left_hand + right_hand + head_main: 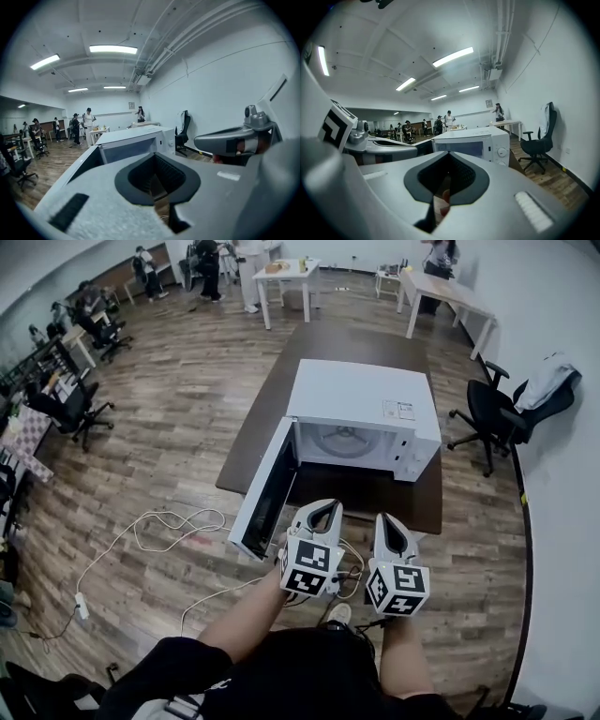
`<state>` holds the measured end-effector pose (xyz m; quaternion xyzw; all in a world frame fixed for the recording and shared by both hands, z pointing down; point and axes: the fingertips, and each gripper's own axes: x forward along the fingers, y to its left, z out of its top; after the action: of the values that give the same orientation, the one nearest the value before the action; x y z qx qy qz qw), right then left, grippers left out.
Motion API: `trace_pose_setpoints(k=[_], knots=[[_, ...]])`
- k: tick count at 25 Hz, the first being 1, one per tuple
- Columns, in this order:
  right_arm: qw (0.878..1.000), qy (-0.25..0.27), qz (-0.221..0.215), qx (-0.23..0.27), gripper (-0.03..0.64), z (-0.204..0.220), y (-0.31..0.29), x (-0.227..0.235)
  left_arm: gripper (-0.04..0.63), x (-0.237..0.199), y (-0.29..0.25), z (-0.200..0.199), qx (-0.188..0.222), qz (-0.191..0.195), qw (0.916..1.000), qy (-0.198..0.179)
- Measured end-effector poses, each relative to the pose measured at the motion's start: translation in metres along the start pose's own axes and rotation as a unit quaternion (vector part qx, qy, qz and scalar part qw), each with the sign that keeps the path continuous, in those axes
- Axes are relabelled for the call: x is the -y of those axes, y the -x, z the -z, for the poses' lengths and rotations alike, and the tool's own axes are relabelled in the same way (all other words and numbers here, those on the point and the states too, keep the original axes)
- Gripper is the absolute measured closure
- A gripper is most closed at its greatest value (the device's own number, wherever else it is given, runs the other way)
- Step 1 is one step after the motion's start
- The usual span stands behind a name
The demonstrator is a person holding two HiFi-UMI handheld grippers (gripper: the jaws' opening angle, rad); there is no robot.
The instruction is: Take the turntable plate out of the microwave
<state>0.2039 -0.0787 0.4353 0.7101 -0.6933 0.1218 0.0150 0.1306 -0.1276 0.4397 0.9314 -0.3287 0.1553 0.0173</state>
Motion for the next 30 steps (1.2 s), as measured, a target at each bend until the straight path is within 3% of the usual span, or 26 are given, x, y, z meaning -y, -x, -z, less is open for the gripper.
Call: trace_pose_setpoints(k=[5,12,19,22,26,30], knots=[[0.999,0.025,-0.038,-0.018,0.607,-0.008,-0.033,0.035,0.588,0.001,-0.044,-0.004,-0.018,-0.035,0.9992,0.001],[0.991,0.106,-0.076,-0.033,0.607,-0.008,-0.073,0.056,0.588,-0.020,-0.081,0.008,-0.046,-0.089,0.9948,-0.019],[0.987,0.123,-0.084,-0.064,0.607,0.008,-0.112,0.076,0.588,-0.037,-0.113,0.035,-0.077,-0.108,0.9862,-0.099],[0.983,0.136,-0.089,-0.080,0.607,0.017,-0.130,0.080,0.588,-0.046,-0.130,0.045,-0.093,-0.102,0.9778,-0.158],[0.964,0.248,-0.064,-0.078,0.607,0.020,-0.157,0.084,0.588,-0.055,-0.155,0.062,-0.126,-0.090,0.9520,-0.264],[0.925,0.368,-0.056,-0.070,0.607,0.027,-0.184,0.078,0.588,-0.064,-0.178,0.079,-0.146,-0.070,0.9386,-0.304]])
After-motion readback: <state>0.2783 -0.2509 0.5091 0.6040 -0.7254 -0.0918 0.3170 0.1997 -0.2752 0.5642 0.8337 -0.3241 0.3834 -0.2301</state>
